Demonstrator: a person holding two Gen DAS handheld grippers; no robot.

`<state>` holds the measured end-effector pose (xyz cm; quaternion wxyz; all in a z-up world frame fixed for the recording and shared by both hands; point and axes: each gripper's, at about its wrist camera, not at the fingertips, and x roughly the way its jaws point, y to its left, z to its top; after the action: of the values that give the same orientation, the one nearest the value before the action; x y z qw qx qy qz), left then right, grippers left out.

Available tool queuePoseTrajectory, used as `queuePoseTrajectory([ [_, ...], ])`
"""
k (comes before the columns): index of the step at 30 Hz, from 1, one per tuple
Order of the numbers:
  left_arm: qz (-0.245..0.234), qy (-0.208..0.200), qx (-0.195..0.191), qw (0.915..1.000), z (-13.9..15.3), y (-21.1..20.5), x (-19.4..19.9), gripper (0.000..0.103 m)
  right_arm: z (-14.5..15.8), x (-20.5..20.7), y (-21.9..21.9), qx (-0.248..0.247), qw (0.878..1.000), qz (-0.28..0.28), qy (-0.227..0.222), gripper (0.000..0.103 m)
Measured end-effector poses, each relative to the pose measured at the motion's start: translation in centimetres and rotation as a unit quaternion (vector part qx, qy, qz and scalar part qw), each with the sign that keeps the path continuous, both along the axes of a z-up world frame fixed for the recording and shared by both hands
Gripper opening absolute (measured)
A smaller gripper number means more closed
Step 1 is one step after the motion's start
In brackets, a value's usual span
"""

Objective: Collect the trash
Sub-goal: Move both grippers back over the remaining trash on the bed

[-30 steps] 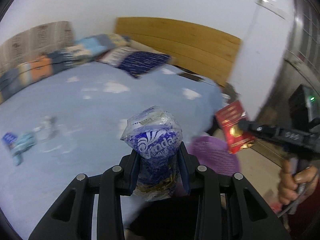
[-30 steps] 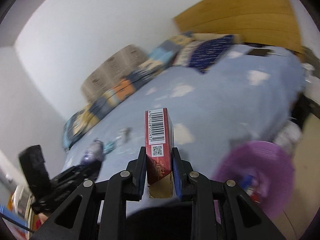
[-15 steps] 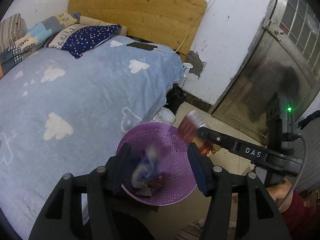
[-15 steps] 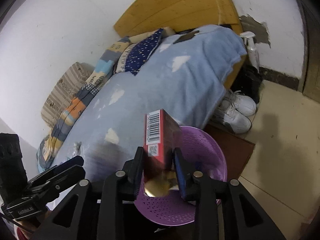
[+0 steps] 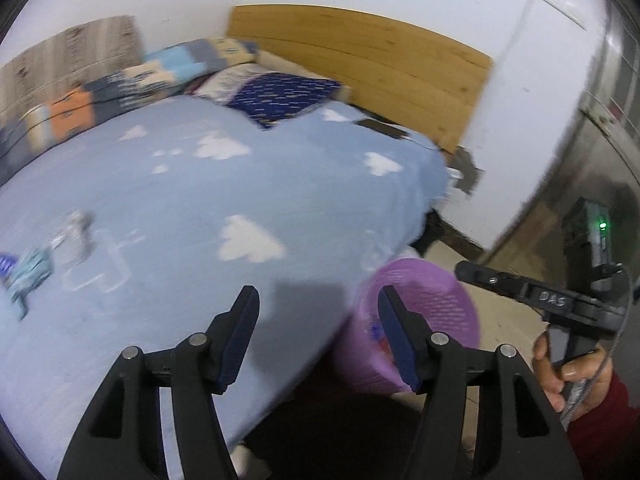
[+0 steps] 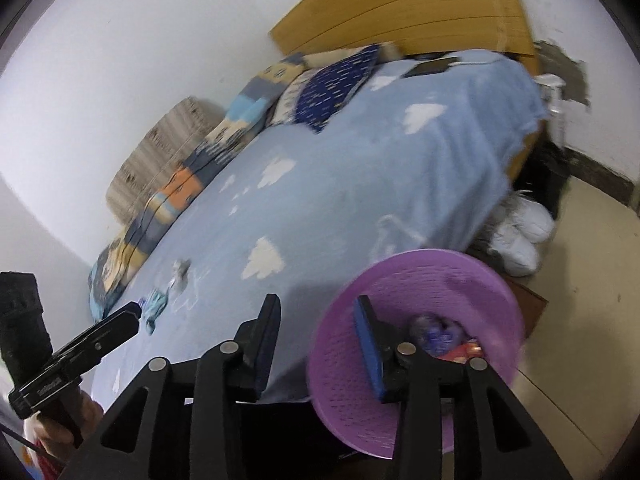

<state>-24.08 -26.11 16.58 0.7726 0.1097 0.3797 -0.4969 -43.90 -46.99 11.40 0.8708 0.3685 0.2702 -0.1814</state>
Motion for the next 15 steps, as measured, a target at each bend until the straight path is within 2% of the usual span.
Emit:
queuePoseTrajectory([
  [7,0.1,0.004,0.01,0.9949,-1.2,8.1,6.3,0.061,1.6,8.3,4.7,-0.023,0.995,0.1,0.009,0.041],
  [10,0.154,0.005,0.009,0.988,-1.5,12.3,9.5,0.061,2.3,12.5,7.2,-0.037,0.989,0.145,0.02,0.041],
  [15,0.242,0.003,0.008,0.9703,-2.1,18.4,14.9,0.061,2.2,20.7,11.3,-0.039,0.975,0.215,0.047,0.041],
])
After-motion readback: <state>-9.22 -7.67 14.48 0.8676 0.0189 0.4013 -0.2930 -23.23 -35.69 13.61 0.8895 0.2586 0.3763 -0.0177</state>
